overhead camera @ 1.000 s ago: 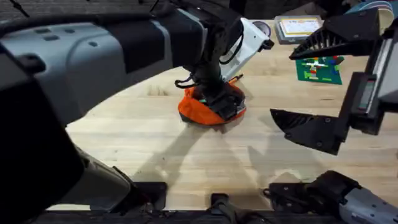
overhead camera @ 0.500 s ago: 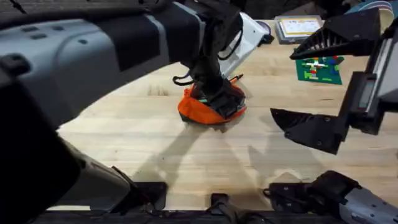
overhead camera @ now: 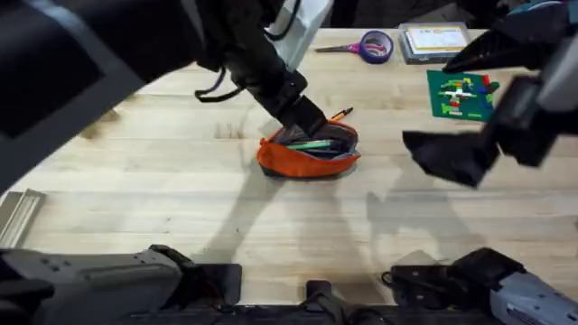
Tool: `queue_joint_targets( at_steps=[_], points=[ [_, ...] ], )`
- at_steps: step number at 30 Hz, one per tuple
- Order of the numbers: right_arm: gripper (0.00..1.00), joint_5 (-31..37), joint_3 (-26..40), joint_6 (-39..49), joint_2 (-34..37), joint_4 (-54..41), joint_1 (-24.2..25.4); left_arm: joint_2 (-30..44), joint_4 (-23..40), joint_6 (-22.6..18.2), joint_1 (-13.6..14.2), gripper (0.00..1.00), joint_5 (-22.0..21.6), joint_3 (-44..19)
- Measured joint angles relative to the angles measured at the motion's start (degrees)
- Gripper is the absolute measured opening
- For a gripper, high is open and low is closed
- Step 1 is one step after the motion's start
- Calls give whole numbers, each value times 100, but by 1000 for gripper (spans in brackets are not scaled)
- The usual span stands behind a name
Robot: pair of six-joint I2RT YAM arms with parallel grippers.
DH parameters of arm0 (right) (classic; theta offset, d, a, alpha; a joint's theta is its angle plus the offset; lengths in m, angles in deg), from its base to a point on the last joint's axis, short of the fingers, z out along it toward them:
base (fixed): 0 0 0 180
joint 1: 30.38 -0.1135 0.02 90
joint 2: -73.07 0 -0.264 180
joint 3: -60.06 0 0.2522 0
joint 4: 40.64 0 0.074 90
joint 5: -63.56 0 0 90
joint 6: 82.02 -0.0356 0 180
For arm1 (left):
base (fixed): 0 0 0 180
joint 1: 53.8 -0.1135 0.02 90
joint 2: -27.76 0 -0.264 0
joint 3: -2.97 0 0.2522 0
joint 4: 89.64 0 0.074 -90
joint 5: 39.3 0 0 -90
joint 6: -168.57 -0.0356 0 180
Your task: Unzip the bag, pick up the pens from the table one at a time and place them inside, then zip the bag closed.
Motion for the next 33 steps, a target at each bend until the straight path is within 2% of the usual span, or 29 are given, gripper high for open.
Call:
queue_joint_targets(
  at_steps=[7,12,17,21,26,33],
  points=[
    [995,-323,0,510,896,322,804,-65,48,-17,-253,993,-2,-2],
    [997,-406,0,1384,1474,985,1126,-65,53,-18,-269,993,0,-2],
    [997,-406,0,2646,1848,1534,1181,-65,66,-20,-269,993,0,-2],
    [997,-406,0,3636,2158,1591,1181,-65,68,-20,-269,993,0,-2],
    [997,-487,0,4447,2637,1600,1181,-65,66,-20,-269,993,0,-2],
    [995,-980,0,5322,3369,1741,1259,-65,66,-20,-269,993,0,-2]
  ],
)
